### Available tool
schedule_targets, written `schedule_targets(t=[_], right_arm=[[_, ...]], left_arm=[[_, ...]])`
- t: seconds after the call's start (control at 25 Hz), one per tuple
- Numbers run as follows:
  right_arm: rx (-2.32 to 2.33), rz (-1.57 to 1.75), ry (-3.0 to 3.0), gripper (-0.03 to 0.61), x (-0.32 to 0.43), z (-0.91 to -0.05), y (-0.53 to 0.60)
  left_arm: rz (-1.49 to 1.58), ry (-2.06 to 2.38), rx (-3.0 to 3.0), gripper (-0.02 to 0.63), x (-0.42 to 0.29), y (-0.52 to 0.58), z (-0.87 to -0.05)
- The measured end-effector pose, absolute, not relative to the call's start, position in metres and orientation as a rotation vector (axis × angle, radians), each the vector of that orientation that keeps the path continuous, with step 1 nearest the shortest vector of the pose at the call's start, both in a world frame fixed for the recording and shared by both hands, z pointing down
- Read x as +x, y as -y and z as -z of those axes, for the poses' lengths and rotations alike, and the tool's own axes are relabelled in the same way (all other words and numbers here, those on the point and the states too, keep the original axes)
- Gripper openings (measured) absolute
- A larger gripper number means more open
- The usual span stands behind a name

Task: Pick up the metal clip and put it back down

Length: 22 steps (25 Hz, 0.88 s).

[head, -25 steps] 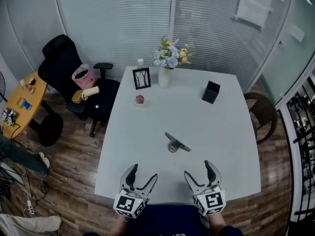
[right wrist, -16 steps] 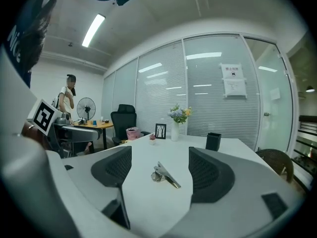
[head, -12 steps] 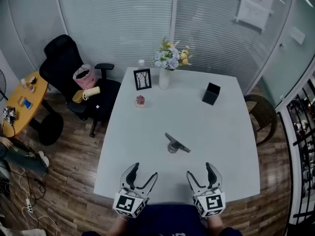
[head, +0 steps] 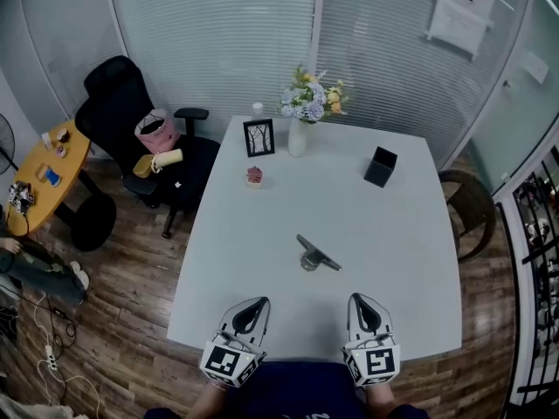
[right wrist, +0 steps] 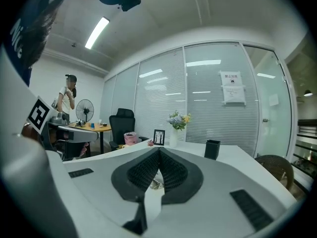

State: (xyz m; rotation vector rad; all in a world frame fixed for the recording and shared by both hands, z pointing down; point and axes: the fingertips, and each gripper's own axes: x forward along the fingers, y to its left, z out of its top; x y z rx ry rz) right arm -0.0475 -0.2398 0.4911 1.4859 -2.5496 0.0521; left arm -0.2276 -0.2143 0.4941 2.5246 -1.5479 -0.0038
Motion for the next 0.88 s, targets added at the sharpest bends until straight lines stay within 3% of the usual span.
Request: schedule_targets(t=[0.88], right_arm=[[1.445,-0.013,2.524,0.008,-0.0550,-0.4959,0.2375]], left_arm=[[-0.022,1.559,2.527,0.002,-0.2274,0.2093,-0.4961]])
